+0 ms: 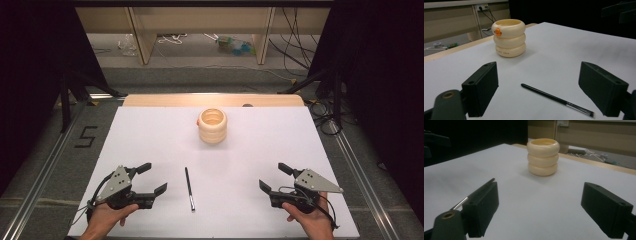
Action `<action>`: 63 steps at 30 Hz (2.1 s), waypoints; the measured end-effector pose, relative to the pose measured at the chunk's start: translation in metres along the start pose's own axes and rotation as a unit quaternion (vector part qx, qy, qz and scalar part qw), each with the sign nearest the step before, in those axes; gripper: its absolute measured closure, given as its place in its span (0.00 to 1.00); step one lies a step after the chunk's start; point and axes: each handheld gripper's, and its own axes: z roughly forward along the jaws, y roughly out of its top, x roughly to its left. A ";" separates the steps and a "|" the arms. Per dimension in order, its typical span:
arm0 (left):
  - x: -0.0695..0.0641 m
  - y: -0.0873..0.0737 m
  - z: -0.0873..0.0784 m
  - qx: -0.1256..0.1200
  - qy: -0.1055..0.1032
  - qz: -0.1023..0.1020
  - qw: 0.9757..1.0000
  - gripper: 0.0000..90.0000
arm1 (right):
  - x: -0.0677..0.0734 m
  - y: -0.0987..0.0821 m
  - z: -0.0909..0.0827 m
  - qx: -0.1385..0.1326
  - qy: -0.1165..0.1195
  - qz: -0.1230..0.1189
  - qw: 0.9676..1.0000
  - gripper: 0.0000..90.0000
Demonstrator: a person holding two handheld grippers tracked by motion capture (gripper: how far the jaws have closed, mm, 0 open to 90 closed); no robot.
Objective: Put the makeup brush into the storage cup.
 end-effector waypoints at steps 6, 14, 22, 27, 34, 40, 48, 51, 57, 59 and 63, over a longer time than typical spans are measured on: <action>0.000 0.000 0.001 0.003 0.001 0.001 1.000 0.18 | 0.000 0.000 0.000 0.003 0.001 -0.001 1.000 0.18; -0.001 0.000 0.003 0.006 -0.007 0.008 1.000 0.18 | 0.000 0.000 0.001 0.006 0.004 -0.005 1.000 0.18; -0.001 0.004 0.006 0.028 -0.031 0.020 0.999 0.20 | 0.000 -0.001 0.002 0.011 0.004 -0.006 1.000 0.18; -0.005 0.010 0.012 0.043 -0.061 0.018 0.997 0.20 | 0.001 -0.001 0.003 0.008 0.008 0.001 1.000 0.18; -0.017 0.019 0.025 0.071 -0.101 0.053 0.991 0.19 | 0.000 -0.002 0.003 0.012 0.009 -0.005 1.000 0.18; -0.011 0.025 0.046 0.112 -0.123 0.076 0.983 0.21 | 0.000 -0.001 0.004 0.013 0.011 -0.004 1.000 0.18; -0.001 0.028 0.066 0.151 -0.137 0.098 0.974 0.22 | 0.000 -0.002 0.004 0.017 0.012 -0.007 1.000 0.18; -0.001 0.031 0.071 0.161 -0.139 0.107 0.971 0.21 | 0.002 -0.003 0.007 0.012 0.022 -0.005 1.000 0.18; -0.002 0.030 0.084 0.188 -0.155 0.128 0.961 0.21 | 0.002 -0.002 0.006 0.019 0.019 -0.008 1.000 0.18; -0.003 0.029 0.086 0.194 -0.159 0.128 0.960 0.21 | 0.002 -0.002 0.006 0.020 0.020 -0.007 1.000 0.18; -0.004 0.030 0.093 0.222 -0.172 0.150 0.948 0.22 | 0.003 -0.003 0.008 0.022 0.029 -0.008 0.999 0.18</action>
